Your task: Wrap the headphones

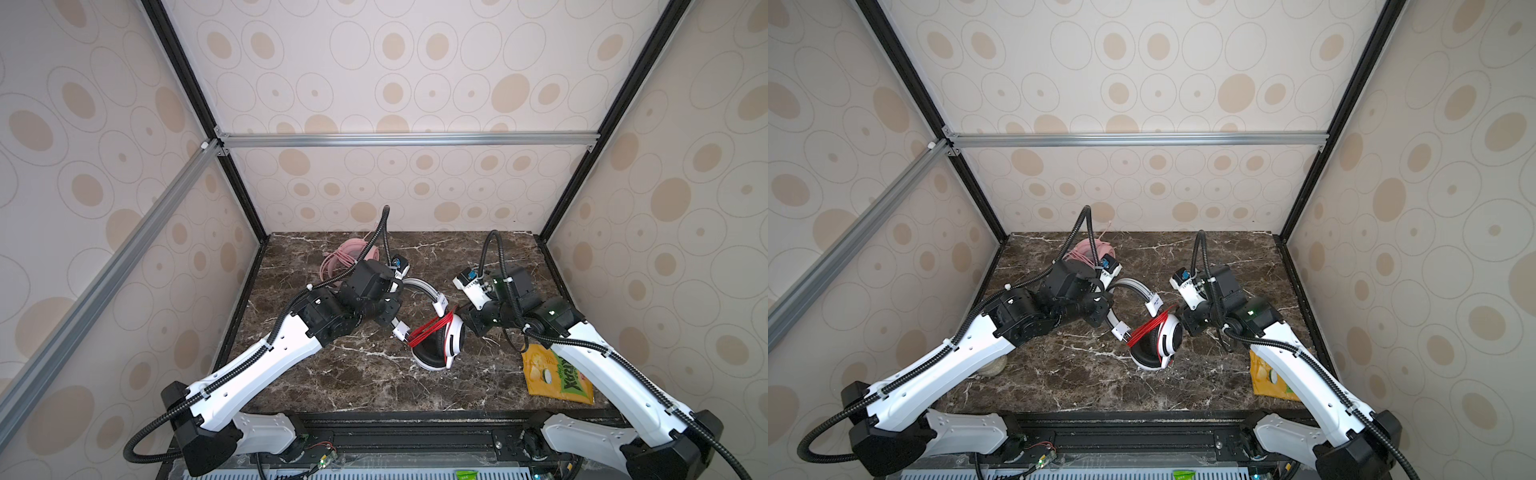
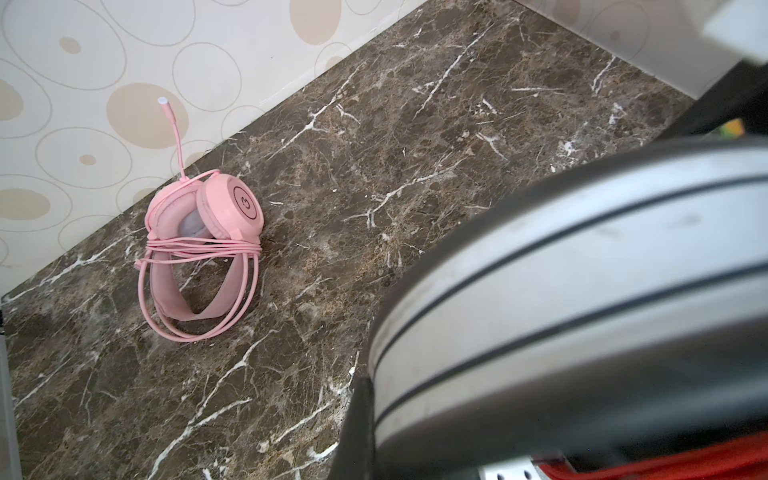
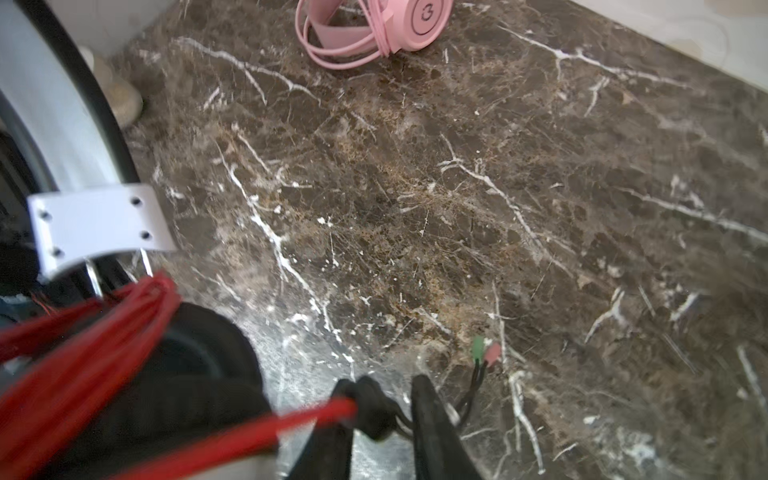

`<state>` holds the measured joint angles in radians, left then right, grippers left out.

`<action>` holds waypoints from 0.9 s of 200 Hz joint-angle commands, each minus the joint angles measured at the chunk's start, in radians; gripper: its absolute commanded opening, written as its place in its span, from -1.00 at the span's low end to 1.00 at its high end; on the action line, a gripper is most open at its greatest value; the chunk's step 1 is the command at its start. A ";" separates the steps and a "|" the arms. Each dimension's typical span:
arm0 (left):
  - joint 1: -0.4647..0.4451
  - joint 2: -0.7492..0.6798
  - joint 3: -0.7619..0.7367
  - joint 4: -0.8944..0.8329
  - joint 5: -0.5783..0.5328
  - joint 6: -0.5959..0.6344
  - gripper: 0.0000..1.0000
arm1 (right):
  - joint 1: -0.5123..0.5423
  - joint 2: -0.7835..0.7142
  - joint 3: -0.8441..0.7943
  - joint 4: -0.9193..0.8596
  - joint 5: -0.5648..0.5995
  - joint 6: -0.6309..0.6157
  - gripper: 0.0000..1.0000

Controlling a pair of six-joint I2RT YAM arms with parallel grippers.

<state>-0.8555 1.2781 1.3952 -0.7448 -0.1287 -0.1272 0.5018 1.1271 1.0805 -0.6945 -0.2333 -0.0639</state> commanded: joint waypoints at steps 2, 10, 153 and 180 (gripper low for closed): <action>-0.004 -0.032 0.072 0.062 0.079 -0.051 -1.00 | -0.019 -0.018 -0.027 0.056 -0.108 0.029 -0.12; 0.000 -0.022 0.092 0.053 0.087 -0.062 -1.00 | -0.029 -0.017 -0.032 0.058 -0.123 0.040 -0.04; 0.107 0.184 0.568 -0.149 0.111 -0.321 -1.00 | -0.208 -0.131 -0.113 0.135 -0.223 0.191 0.29; 0.109 0.203 0.588 -0.166 0.104 -0.361 -1.00 | -0.207 -0.127 -0.114 0.142 -0.234 0.200 0.29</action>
<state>-0.7525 1.4776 1.9167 -0.9340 -0.0452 -0.4004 0.3008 1.0134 0.9737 -0.5812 -0.4381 0.1139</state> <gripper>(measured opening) 0.064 0.642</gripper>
